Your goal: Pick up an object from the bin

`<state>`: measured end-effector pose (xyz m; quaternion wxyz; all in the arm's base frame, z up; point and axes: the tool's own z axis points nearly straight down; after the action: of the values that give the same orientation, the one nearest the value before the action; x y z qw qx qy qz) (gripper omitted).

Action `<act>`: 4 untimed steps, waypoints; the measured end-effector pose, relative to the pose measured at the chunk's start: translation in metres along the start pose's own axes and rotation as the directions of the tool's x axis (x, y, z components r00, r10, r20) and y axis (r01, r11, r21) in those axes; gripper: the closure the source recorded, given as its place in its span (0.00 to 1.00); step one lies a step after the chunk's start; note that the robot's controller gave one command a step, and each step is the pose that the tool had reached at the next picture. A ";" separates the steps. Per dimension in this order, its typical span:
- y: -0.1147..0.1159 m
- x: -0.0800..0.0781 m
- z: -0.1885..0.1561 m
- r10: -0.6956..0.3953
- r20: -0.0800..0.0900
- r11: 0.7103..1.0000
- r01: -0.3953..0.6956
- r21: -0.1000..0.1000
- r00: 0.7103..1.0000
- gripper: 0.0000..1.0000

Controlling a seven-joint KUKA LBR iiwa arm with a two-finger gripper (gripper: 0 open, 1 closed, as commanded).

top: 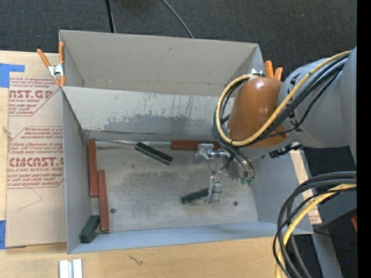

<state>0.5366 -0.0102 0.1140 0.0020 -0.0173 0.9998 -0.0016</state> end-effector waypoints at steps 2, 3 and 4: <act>-0.016 0.003 0.045 -0.196 -0.003 0.981 0.196 -0.004 0.981 1.00; -0.016 0.005 0.040 -0.195 -0.008 0.981 0.195 -0.006 0.981 1.00; 0.010 0.002 -0.017 -0.344 -0.002 0.939 0.344 -0.005 0.939 1.00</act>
Offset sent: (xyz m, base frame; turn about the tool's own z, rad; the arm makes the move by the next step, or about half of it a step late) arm 0.0000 0.0000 0.0000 0.0000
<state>0.5340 0.0000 0.1311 0.0003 -0.1917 0.9815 0.0002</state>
